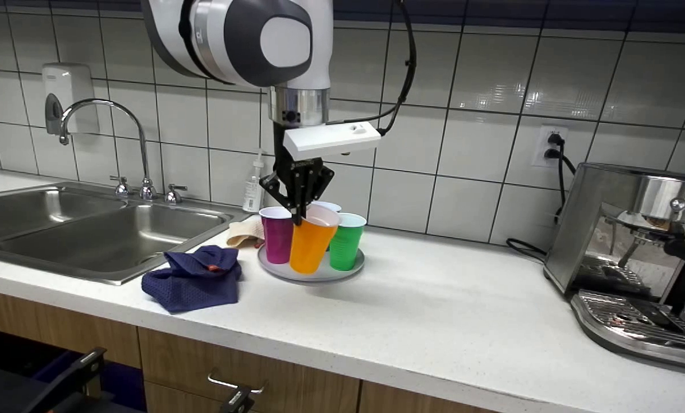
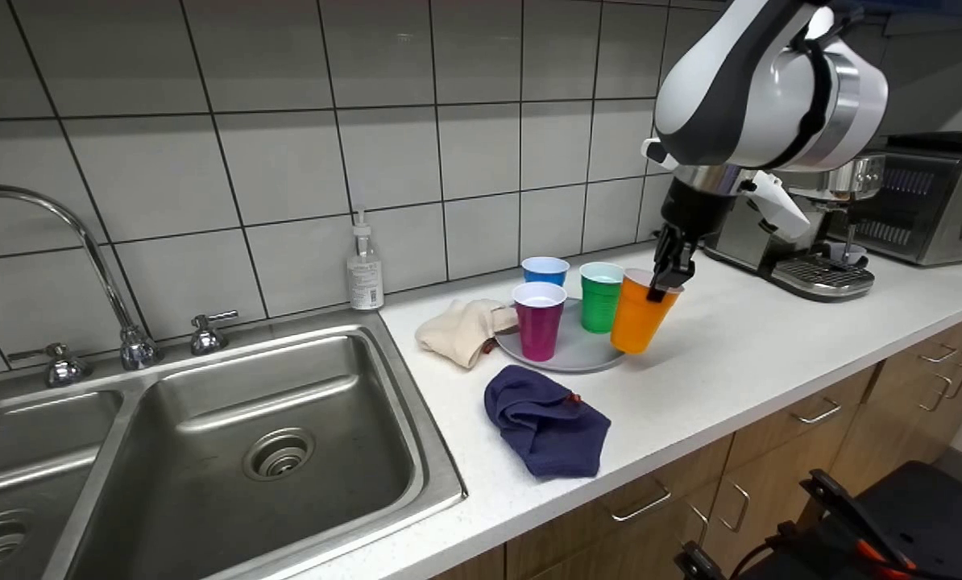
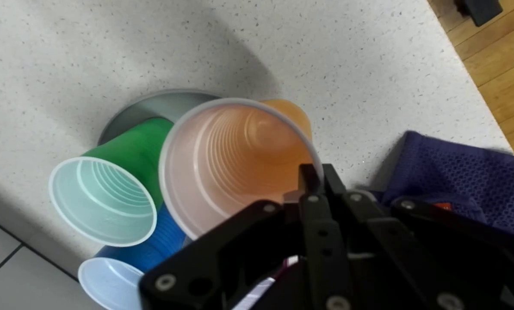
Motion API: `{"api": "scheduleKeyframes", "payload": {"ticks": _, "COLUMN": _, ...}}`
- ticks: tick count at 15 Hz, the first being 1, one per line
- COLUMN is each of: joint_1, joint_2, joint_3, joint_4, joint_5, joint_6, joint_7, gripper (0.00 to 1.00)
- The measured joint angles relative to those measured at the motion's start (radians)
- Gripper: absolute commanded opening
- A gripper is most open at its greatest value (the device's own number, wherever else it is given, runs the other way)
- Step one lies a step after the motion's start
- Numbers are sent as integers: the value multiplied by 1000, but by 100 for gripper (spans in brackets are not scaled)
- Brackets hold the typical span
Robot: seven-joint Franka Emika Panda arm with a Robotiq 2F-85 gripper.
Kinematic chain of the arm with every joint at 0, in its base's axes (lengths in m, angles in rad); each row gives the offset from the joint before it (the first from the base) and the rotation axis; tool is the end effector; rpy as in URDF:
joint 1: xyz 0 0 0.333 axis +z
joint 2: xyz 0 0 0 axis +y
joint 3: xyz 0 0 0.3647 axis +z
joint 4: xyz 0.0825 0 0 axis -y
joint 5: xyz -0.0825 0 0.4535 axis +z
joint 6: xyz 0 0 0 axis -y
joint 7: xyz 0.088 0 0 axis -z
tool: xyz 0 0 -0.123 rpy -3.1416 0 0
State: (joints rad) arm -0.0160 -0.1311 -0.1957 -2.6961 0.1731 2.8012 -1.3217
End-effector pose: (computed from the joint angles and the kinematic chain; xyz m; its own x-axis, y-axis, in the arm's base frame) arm 0.4528 -0.1023 0.2695 0.5587 0.8120 0.1691 0.7915 -0.5829 0.1838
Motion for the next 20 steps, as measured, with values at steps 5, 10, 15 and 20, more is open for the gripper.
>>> {"api": "scheduleKeyframes", "payload": {"ticks": 5, "joint_1": 27, "joint_2": 12, "joint_3": 0, "joint_4": -5, "joint_5": 42, "joint_6": 49, "joint_7": -77, "gripper": 1}}
{"api": "scheduleKeyframes", "payload": {"ticks": 10, "joint_1": 56, "joint_2": 42, "joint_3": -1, "joint_4": -5, "joint_5": 109, "joint_6": 100, "joint_7": -167, "gripper": 1}}
{"api": "scheduleKeyframes", "payload": {"ticks": 15, "joint_1": 79, "joint_2": 75, "joint_3": -1, "joint_4": -1, "joint_5": 196, "joint_6": 141, "joint_7": -272, "gripper": 1}}
{"api": "scheduleKeyframes", "payload": {"ticks": 20, "joint_1": 88, "joint_2": 111, "joint_3": -1, "joint_4": 18, "joint_5": 276, "joint_6": 162, "joint_7": -378, "gripper": 1}}
